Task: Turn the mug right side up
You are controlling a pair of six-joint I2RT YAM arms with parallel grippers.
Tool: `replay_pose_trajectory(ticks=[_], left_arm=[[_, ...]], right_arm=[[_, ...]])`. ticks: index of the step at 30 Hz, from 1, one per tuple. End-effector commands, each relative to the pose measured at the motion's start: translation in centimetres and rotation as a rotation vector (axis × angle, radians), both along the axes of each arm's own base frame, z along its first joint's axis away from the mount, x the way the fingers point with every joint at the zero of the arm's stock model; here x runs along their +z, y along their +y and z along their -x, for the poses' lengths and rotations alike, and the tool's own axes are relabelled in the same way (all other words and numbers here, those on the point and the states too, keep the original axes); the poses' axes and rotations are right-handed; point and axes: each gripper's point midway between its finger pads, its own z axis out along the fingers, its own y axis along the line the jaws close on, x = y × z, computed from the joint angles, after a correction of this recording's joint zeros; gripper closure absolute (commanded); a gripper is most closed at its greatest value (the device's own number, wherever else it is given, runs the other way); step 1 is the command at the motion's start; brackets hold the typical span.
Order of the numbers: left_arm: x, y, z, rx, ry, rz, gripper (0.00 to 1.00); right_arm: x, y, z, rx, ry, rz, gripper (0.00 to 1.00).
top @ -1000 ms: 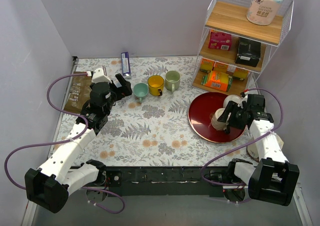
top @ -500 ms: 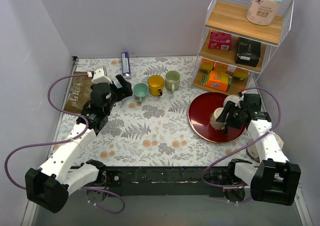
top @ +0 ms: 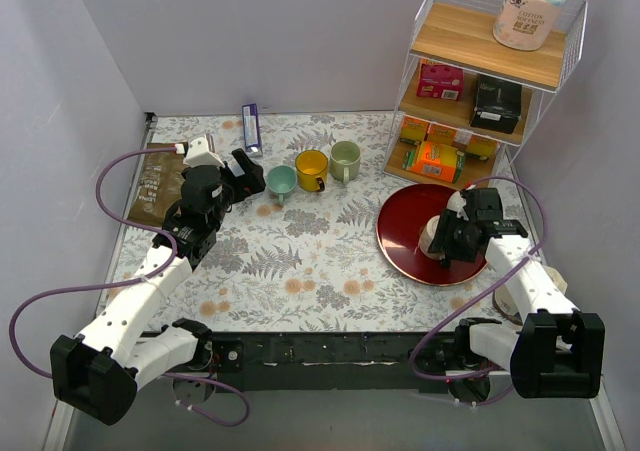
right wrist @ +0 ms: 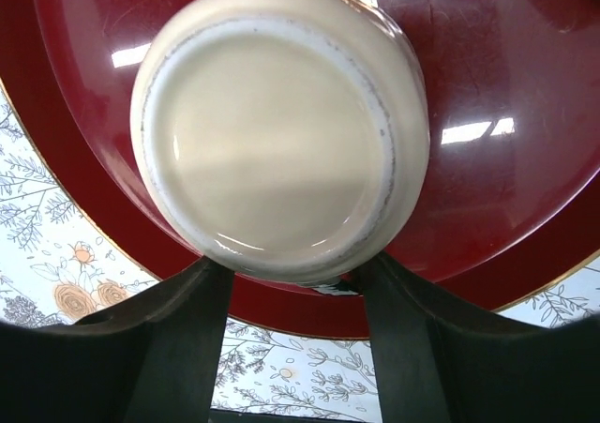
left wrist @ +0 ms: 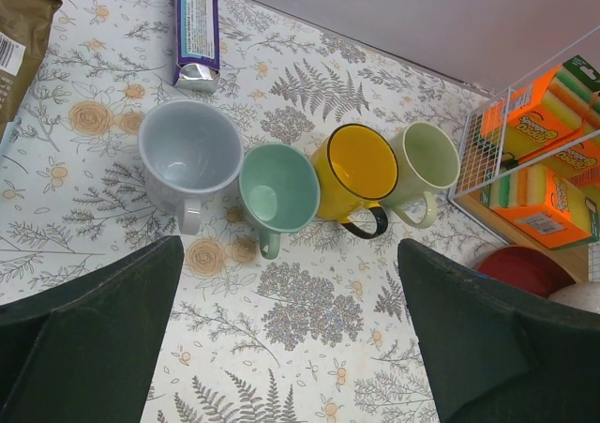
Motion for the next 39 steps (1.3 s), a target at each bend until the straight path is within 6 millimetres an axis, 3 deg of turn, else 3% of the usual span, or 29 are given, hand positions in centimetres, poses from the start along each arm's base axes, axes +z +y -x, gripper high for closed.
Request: replay_pose_trajectory(ticks=[1,10,15,24,28,33,37,39], left_arm=[[0.2,0.0,0.1,-0.004,-0.011,0.008,0.02],[0.0,0.2,0.2,0.003,-0.009,0.001,0.02],[0.1,0.1,0.2,0.002,-0.012,0.005,0.02],[0.6,0.1,0.2,-0.001,-0.020,0.010,0.02],[0.9,-0.1,0.3,-0.011,-0.024,0.021,0.02],[1.7,-1.5,0.7,-0.082,-0.027,0.068,0.02],[2.8,-4.5,1.5,-0.243,-0.043,0.123,0.02],[4.2,-6.9,2.5,-0.392,-0.075,0.177,0.02]], right_arm=[[-0.2,-0.4,-0.8,-0.060,-0.045,0.026,0.40],[0.2,-0.7,-1.9,-0.086,-0.113,0.056,0.69],[0.4,-0.1,-2.1,-0.059,-0.115,0.038,0.98],[3.2,3.2,-3.6,0.040,-0.196,-0.063,0.99],[6.3,5.5,-4.8,0.092,-0.273,-0.146,0.99],[12.5,8.3,-6.7,0.137,-0.414,-0.285,0.99],[18.0,11.3,-7.5,0.214,-0.541,-0.455,0.99],[20.5,12.6,-7.5,0.233,-0.583,-0.537,0.99]])
